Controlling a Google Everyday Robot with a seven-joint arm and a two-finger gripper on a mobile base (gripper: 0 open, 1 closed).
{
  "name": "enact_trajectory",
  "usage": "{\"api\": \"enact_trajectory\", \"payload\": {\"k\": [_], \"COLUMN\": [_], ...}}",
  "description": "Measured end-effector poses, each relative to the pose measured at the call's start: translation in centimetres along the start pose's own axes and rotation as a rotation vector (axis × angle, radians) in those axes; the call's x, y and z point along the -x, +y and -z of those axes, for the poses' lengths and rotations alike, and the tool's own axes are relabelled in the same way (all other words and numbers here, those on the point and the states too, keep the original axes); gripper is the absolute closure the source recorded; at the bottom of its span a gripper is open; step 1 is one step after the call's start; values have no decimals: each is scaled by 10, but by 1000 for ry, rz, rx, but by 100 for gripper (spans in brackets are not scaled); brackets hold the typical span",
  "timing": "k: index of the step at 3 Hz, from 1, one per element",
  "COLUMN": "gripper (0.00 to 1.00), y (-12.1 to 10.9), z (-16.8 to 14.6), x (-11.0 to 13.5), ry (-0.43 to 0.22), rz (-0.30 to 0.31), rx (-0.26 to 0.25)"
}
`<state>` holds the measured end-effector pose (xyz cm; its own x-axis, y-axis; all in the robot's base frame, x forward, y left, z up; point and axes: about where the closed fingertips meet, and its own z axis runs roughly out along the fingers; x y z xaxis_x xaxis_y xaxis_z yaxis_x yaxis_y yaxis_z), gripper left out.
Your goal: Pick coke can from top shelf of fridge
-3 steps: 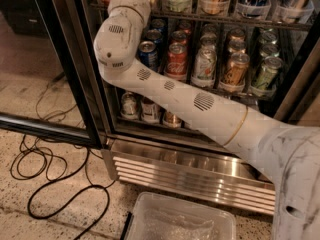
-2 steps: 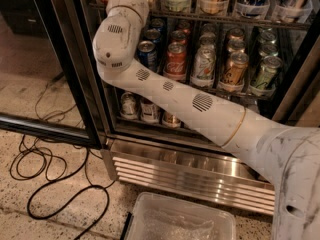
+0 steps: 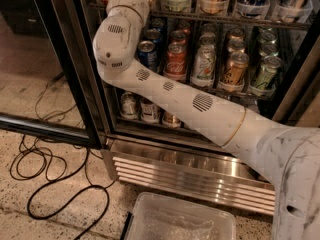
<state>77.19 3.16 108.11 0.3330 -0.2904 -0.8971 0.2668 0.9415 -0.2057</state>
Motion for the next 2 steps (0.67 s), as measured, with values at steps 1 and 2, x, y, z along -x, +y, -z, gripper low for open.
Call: {"api": "enact_trajectory", "payload": {"k": [1, 2], "gripper": [100, 100], "y": [1, -6], "z": [0, -2], "x": [1, 5], "ry": [5, 69], "rz": [-5, -46], "rx": [1, -18]}}
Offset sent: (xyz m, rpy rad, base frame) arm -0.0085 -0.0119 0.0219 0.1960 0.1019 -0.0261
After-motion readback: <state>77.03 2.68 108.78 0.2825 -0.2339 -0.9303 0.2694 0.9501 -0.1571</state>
